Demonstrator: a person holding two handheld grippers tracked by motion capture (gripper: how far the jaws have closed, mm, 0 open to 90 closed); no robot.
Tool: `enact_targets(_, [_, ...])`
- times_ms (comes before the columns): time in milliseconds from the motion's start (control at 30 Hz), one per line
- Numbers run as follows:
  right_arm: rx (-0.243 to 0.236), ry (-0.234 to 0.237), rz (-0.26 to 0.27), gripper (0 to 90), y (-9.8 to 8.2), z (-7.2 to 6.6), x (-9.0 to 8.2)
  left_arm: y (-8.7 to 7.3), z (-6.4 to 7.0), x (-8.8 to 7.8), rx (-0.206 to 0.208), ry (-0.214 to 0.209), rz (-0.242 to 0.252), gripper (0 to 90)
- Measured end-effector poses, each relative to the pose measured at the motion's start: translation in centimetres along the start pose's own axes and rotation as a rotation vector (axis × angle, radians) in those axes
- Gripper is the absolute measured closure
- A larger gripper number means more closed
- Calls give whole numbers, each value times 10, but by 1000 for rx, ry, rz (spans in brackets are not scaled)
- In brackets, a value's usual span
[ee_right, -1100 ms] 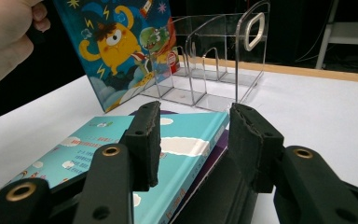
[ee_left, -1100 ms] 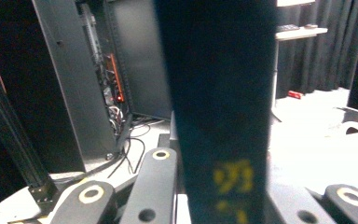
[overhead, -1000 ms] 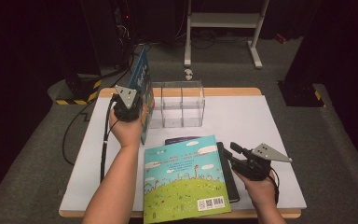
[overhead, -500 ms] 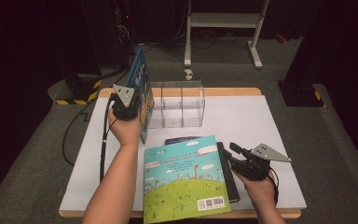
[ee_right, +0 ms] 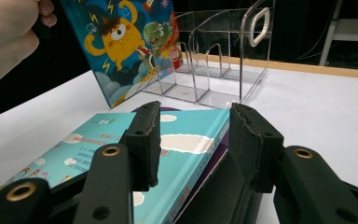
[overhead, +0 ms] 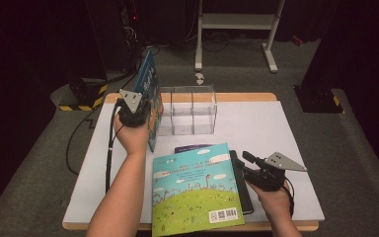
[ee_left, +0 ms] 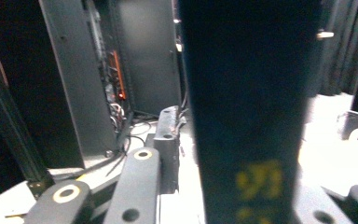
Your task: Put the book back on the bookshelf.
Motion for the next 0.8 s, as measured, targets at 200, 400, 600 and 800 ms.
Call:
enact_targets(200, [-2,3,-8,531,-2,-1,2,-1,1,-4,-37,-40,-15,609])
enact_targets(400, [-6,2,-16,530,-4,-2,3,-3,3,-11,-58,-80,-41,551])
enact_targets(600, [-14,1,-20,528,-5,-2,4,-4,7,-20,-80,-126,-64,489])
enact_targets(800, [-13,-1,-25,525,-7,-2,4,-9,4,-31,-80,-141,-73,422])
Point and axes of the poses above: each handheld gripper's, and its own axes: x roughly forward along the jaws, y roughly out of its top, z roughly to its right, the point moved 9 cm from there along x, roughly forward along the jaws, and after that the axes turned 15 degrees about x, right-handed, at the moved point
